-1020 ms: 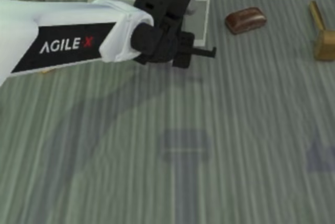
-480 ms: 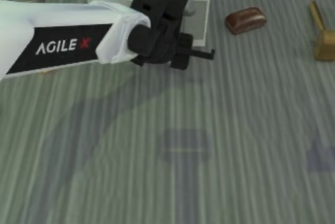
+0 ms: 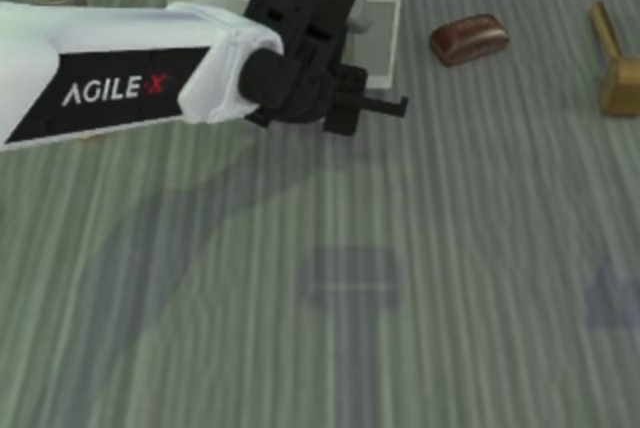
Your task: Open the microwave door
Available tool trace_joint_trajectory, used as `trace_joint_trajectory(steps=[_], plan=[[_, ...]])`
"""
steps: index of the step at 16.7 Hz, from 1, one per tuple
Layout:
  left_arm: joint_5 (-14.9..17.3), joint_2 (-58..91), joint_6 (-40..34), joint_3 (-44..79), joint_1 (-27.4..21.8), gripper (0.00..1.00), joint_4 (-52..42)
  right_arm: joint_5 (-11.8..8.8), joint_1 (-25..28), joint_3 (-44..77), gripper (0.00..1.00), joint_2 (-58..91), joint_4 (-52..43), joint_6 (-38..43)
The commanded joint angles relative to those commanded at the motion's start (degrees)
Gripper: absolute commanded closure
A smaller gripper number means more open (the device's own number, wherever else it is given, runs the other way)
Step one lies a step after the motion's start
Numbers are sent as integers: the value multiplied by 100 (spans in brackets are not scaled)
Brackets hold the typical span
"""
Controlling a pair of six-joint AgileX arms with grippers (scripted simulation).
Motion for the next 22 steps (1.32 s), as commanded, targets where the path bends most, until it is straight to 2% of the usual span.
trace_joint_trajectory(steps=[18, 22], plan=[[0, 0, 0, 0, 0, 100, 0, 0, 0, 0, 0, 0, 0, 0], [111, -61, 83, -91, -1, 100, 43, 0, 0, 0, 0, 0, 0, 0]])
